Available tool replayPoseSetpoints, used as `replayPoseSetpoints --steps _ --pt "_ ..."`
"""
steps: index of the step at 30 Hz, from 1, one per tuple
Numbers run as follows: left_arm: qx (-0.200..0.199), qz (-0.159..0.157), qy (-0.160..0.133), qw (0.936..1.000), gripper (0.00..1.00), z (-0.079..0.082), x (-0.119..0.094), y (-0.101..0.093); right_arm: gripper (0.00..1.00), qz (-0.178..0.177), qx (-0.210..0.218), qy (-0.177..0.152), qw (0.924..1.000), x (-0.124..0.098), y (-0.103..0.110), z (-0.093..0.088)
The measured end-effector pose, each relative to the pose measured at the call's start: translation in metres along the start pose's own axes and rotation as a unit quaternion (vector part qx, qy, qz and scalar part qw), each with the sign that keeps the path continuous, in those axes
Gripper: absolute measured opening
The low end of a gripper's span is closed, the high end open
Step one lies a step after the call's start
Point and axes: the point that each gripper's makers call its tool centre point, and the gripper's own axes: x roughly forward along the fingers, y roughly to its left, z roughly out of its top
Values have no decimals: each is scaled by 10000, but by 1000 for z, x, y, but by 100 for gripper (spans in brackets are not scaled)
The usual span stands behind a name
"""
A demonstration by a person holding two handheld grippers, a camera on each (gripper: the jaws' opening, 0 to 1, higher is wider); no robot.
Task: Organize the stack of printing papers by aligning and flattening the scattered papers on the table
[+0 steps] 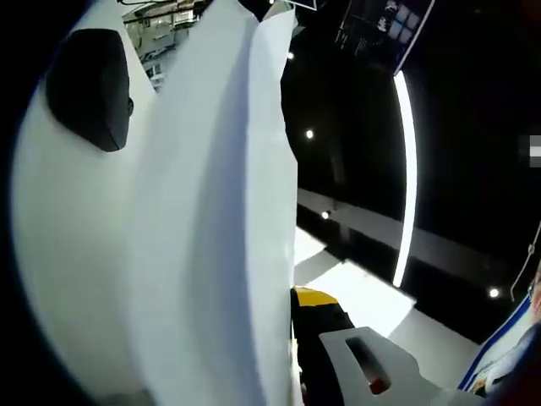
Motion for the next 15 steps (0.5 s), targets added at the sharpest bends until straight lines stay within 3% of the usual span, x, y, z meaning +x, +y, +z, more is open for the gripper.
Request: replayPoseSetpoints --steps 4,9,15 --pt "-22 -16 14 10000 6 -1 0 0 90 -168 -35 220 9996 3 -8 -7" --pt "3 -45 -19 10000 6 0 0 -1 90 -86 97 191 9997 11 -10 -4" --pt "9 -23 -76 10000 6 2 0 -1 88 -56 -285 429 9987 26 -4 -13"
